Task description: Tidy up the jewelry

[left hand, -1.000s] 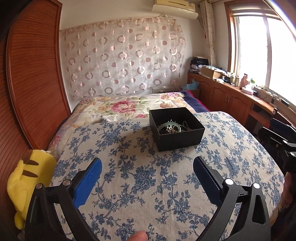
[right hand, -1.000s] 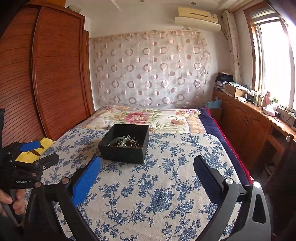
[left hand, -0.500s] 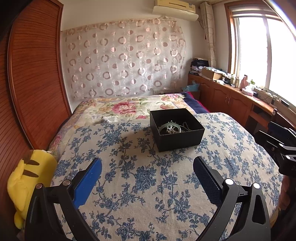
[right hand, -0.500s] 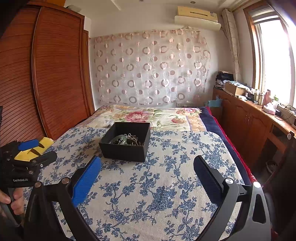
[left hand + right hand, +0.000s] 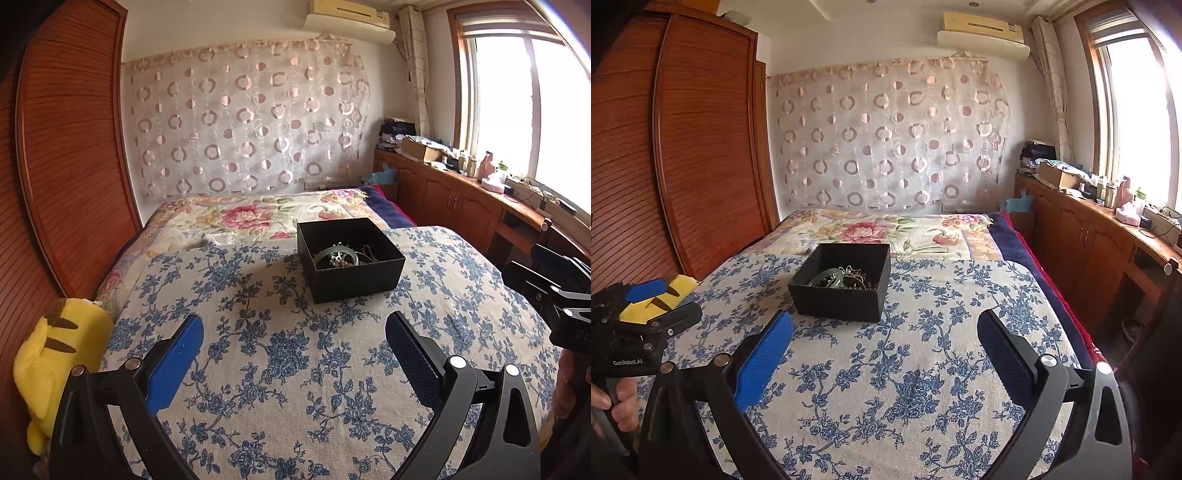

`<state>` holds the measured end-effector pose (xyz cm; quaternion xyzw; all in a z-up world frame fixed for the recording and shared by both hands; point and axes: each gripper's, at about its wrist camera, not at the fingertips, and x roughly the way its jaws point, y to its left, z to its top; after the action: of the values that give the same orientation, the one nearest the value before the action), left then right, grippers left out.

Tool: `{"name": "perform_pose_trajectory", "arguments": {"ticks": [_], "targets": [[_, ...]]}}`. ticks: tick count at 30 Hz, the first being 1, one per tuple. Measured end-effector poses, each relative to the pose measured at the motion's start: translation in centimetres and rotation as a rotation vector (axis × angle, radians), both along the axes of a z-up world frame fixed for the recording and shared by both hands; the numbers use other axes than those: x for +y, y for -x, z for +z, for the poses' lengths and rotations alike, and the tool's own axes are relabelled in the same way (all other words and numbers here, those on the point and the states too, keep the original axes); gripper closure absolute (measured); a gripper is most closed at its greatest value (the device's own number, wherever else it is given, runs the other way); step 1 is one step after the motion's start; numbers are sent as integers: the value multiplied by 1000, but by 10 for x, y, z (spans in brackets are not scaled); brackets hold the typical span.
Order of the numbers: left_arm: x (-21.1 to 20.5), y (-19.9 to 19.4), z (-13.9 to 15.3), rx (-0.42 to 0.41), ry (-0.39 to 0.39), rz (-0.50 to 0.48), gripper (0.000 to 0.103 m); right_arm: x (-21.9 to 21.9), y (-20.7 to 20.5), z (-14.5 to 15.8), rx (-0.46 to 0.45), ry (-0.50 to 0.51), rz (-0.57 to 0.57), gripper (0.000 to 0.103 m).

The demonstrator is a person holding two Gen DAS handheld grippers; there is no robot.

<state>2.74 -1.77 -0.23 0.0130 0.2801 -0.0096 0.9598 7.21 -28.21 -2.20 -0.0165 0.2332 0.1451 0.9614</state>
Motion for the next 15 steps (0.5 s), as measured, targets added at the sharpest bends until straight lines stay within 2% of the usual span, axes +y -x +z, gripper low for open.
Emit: {"name": "perform_pose_trajectory", "arguments": {"ticks": [15], "targets": [[2,4,5,-20,9,6,8,-1,0,0,0,0,1,2]]}}
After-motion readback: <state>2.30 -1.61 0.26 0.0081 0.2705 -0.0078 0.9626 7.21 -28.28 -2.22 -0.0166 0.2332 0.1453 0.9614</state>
